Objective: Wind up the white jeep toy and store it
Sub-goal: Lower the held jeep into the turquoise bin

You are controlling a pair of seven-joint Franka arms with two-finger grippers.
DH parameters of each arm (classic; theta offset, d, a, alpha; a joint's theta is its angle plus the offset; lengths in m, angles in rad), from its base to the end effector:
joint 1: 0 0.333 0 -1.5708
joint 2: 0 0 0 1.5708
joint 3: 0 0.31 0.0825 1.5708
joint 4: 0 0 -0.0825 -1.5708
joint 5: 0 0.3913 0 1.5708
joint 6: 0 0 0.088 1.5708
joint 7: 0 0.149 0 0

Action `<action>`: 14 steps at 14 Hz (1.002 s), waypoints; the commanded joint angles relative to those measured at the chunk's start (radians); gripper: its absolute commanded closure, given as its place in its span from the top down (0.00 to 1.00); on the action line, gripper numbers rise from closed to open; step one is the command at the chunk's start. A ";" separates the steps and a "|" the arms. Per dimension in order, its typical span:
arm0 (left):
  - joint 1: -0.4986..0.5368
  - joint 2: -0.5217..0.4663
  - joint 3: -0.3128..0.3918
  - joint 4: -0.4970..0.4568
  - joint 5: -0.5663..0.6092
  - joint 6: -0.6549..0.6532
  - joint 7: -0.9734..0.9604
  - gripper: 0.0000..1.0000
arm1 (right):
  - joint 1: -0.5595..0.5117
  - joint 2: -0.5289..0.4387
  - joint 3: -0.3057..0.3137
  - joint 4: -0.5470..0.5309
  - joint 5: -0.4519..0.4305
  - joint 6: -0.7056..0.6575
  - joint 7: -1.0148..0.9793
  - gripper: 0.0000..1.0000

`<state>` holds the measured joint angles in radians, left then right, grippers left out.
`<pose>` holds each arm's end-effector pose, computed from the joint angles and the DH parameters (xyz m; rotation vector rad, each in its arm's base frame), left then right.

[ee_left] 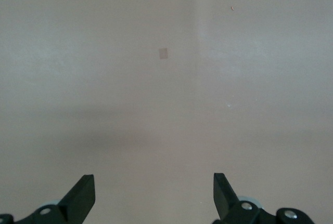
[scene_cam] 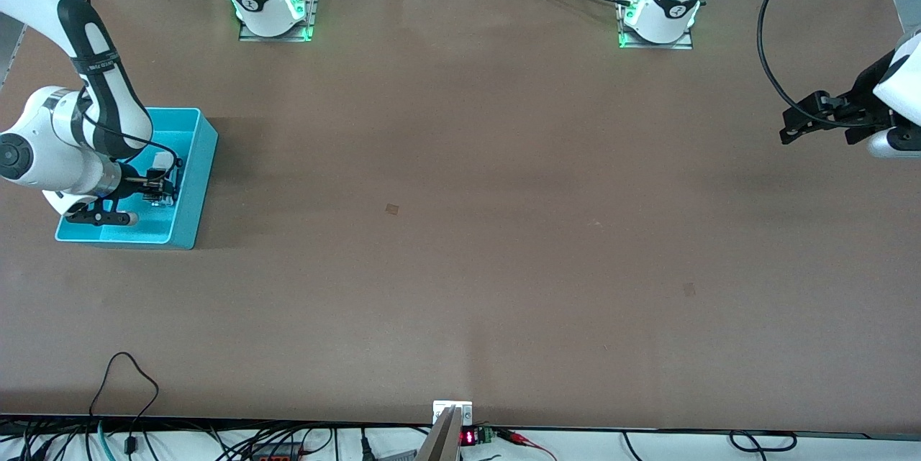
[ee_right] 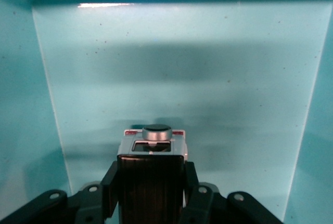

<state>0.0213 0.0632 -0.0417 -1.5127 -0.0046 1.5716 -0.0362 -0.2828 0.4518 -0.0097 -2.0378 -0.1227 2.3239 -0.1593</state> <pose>0.5809 -0.0119 0.5683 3.1344 0.0249 -0.0070 0.5489 -0.1717 0.1537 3.0810 -0.0634 -0.2793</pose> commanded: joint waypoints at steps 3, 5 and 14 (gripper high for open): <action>0.002 -0.019 0.000 -0.014 -0.021 0.008 -0.007 1.00 | -0.009 -0.004 0.013 -0.010 0.009 0.003 0.009 0.39; 0.002 -0.019 0.000 -0.014 -0.020 0.021 0.002 1.00 | -0.007 -0.004 0.013 -0.010 0.009 0.003 0.007 0.69; 0.002 -0.019 0.000 -0.015 -0.021 0.013 -0.005 1.00 | -0.001 -0.027 0.014 -0.004 0.008 -0.003 0.000 1.00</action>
<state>0.0212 0.0630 -0.0417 -1.5127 -0.0046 1.5808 -0.0361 -0.2822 0.4502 -0.0038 -2.0384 -0.1225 2.3240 -0.1588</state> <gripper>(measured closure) 0.000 0.000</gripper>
